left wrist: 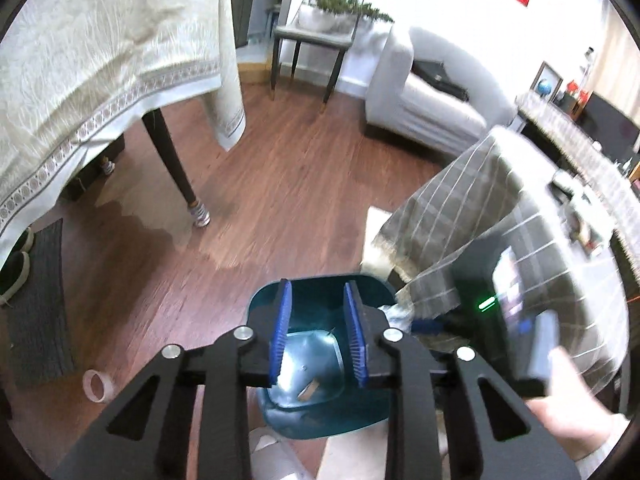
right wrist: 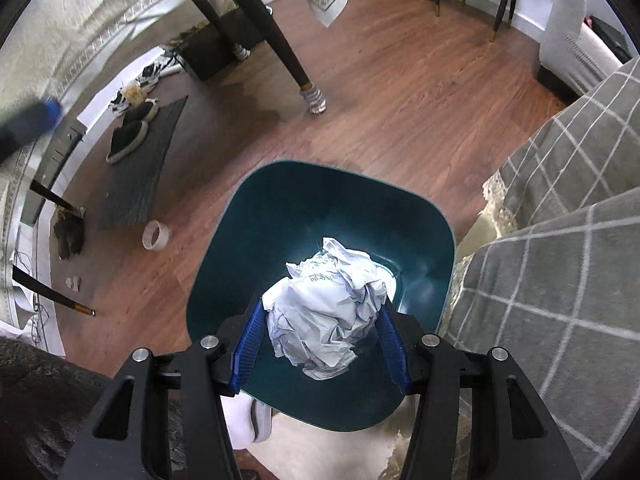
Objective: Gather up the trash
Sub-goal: 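Open the left tool over the bin while the right tool releases the foil ball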
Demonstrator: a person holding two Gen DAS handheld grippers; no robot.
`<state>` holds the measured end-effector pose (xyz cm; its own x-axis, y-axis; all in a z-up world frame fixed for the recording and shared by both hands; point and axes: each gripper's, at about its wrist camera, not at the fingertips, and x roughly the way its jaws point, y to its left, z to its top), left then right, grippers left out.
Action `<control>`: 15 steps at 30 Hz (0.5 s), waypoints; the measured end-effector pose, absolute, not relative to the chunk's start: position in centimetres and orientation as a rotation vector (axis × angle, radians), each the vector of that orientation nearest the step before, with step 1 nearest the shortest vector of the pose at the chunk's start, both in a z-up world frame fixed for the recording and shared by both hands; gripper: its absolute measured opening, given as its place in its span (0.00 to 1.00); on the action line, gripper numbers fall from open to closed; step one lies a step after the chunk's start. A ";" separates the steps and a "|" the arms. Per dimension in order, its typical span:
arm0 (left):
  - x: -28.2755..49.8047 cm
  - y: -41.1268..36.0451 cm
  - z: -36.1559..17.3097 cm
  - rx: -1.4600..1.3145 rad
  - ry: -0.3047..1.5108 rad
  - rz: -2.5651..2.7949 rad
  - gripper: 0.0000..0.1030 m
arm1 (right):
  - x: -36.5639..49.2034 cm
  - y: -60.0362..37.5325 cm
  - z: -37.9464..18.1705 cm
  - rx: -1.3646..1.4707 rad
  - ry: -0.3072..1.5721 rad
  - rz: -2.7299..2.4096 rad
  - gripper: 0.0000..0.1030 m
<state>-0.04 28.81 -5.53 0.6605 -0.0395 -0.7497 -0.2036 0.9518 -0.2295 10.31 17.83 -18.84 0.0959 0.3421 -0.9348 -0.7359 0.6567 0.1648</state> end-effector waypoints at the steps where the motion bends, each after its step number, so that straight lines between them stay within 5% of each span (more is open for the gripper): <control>1: -0.2 28.8 -5.0 -0.311 0.831 0.089 0.26 | 10.2 17.8 -19.1 -0.396 1.238 0.828 0.53; 8: -0.8 28.0 -2.7 -0.274 0.777 0.082 0.24 | 9.6 18.1 -21.0 -0.461 1.264 0.815 0.54; 15: -1.2 28.1 -0.8 -0.284 0.725 0.078 0.24 | 9.1 18.0 -21.5 -0.487 1.265 0.808 0.68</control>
